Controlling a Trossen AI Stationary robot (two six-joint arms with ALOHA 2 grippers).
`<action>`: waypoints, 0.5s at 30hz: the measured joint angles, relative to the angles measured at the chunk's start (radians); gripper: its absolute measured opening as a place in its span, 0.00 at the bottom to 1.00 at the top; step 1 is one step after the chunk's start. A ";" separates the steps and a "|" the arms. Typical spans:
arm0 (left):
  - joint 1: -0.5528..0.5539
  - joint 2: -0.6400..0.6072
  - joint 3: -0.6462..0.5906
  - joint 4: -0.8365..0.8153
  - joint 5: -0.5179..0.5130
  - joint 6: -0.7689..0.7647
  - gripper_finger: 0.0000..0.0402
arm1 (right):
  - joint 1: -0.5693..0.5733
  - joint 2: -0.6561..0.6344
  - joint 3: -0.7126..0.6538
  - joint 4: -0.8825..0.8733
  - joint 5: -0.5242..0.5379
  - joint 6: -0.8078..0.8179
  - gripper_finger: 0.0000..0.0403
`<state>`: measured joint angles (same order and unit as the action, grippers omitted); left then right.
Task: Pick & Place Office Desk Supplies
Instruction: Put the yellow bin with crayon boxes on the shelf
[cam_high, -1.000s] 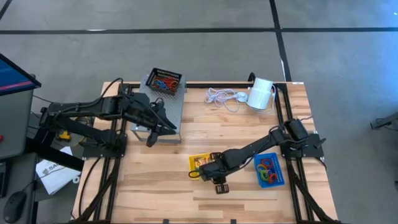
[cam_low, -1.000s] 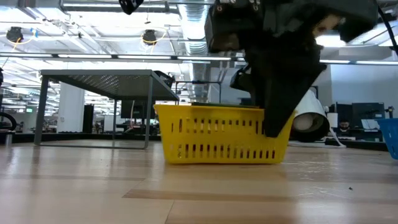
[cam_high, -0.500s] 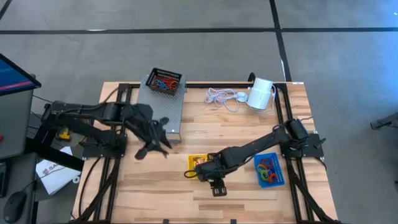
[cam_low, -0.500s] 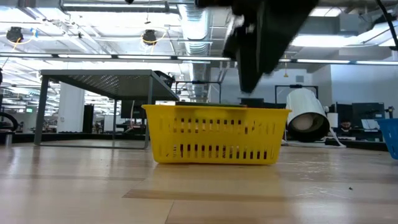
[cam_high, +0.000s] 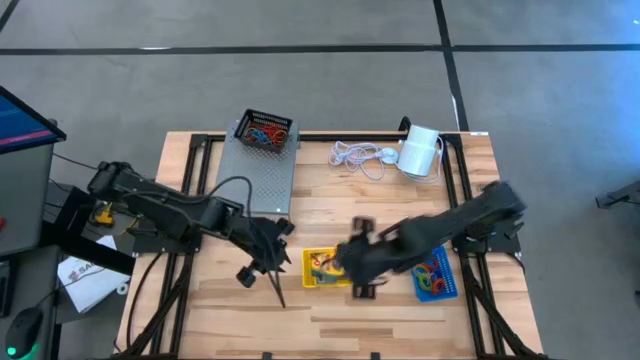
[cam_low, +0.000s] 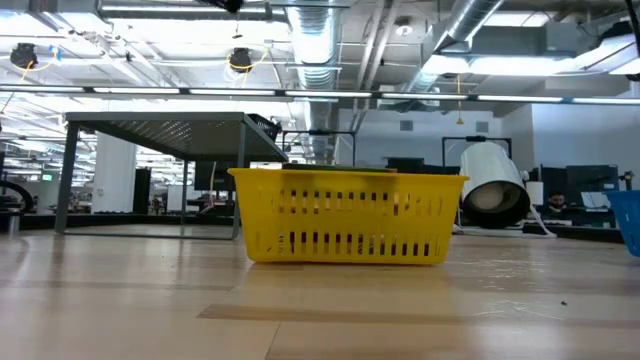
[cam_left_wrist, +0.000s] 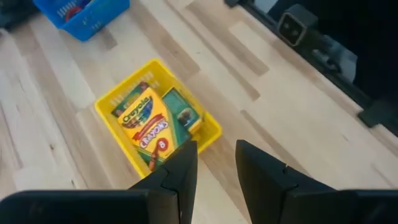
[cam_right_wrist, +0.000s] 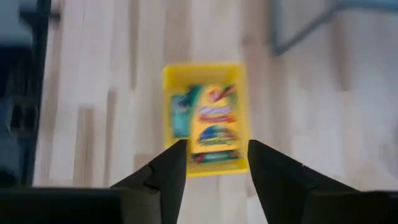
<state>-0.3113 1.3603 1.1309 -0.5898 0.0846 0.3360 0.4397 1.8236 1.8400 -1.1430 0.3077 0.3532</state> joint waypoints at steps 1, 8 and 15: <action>0.005 0.009 -0.001 0.011 0.001 -0.001 0.26 | 0.007 -0.051 -0.022 0.005 0.033 0.028 0.41; 0.075 0.045 -0.001 0.097 0.066 -0.013 0.26 | 0.133 -0.516 -0.386 0.146 0.266 0.241 0.41; 0.129 0.107 -0.040 0.104 0.077 0.052 0.26 | 0.254 -0.977 -0.956 0.669 0.301 0.253 0.41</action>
<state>-0.1825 1.4672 1.0911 -0.4858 0.1616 0.3880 0.6933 0.8464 0.8842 -0.4743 0.6089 0.6060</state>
